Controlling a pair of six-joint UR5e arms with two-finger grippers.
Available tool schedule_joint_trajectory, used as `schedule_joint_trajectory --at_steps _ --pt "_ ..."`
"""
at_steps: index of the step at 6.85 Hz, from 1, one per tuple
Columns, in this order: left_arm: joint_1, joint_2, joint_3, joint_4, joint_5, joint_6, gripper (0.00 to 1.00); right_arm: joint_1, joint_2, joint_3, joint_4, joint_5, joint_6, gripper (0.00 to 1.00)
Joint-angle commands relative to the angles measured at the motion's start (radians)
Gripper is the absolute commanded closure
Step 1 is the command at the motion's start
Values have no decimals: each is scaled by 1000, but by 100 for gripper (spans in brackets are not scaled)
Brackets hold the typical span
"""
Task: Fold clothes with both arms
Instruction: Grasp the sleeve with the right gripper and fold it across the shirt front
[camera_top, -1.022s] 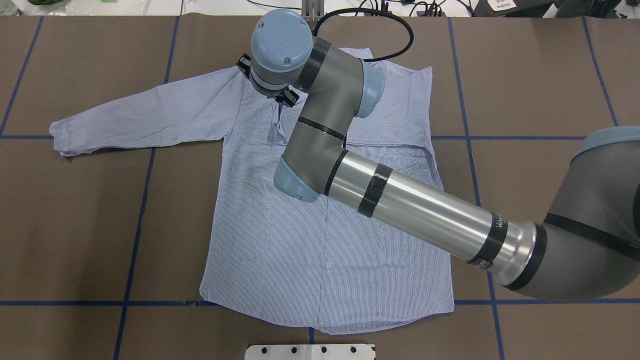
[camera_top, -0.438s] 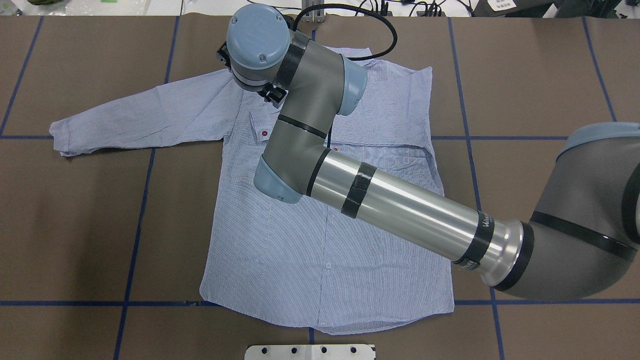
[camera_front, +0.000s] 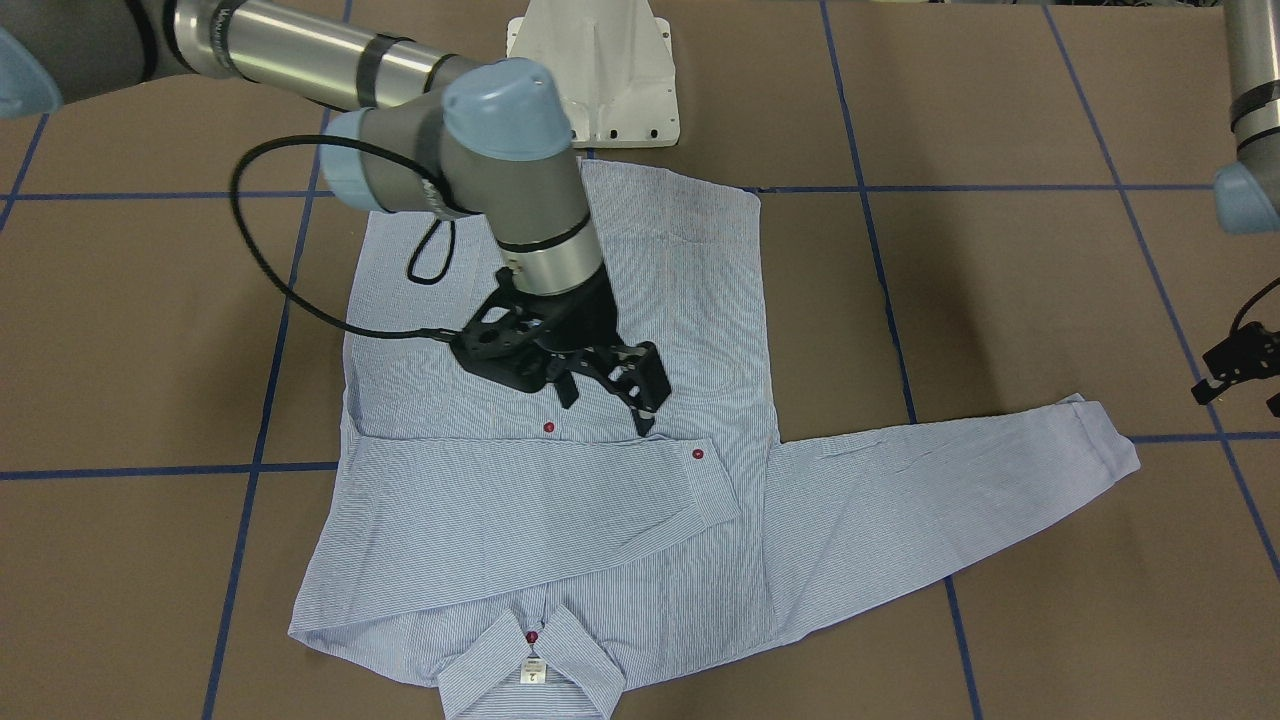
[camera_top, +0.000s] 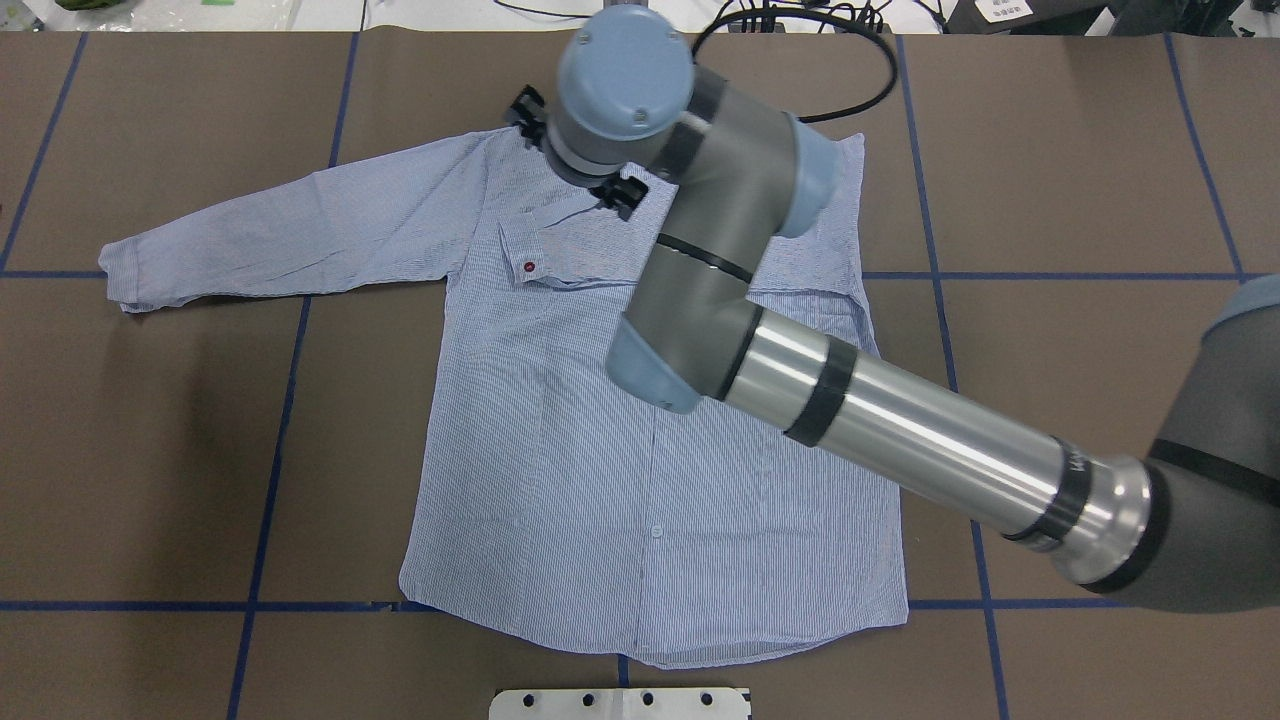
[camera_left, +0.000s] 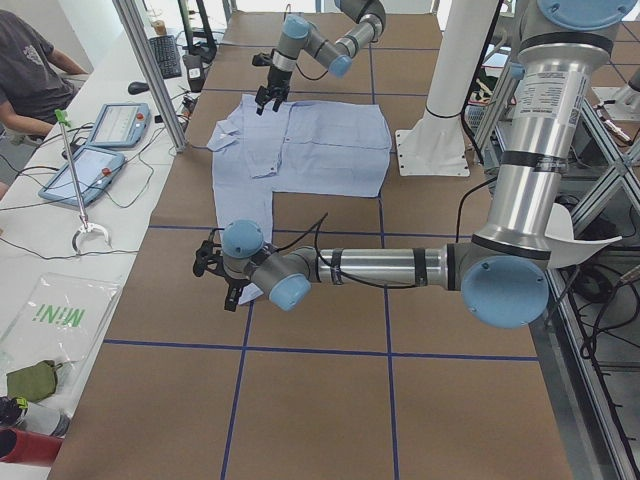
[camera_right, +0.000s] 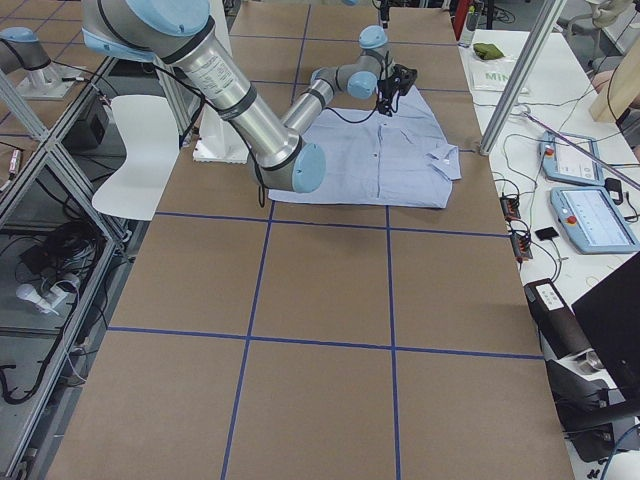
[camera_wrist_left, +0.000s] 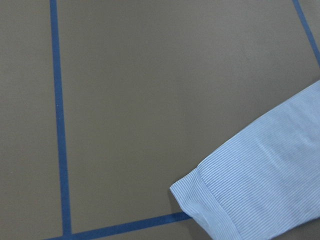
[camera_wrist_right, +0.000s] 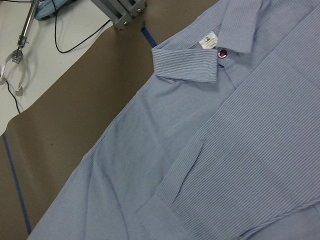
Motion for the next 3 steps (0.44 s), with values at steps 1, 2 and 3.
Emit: schedule_joint_trajectory --at_steps 1,2,3 --pt "50 -51 80 -19 1 -167 4 90 -214 196 -2 113 -130 0" --pt "95 -54 109 -33 2 -207 6 112 -259 213 -1 135 -132 0" --pt "125 -54 123 -74 13 -235 7 118 -301 242 5 141 -140 0"
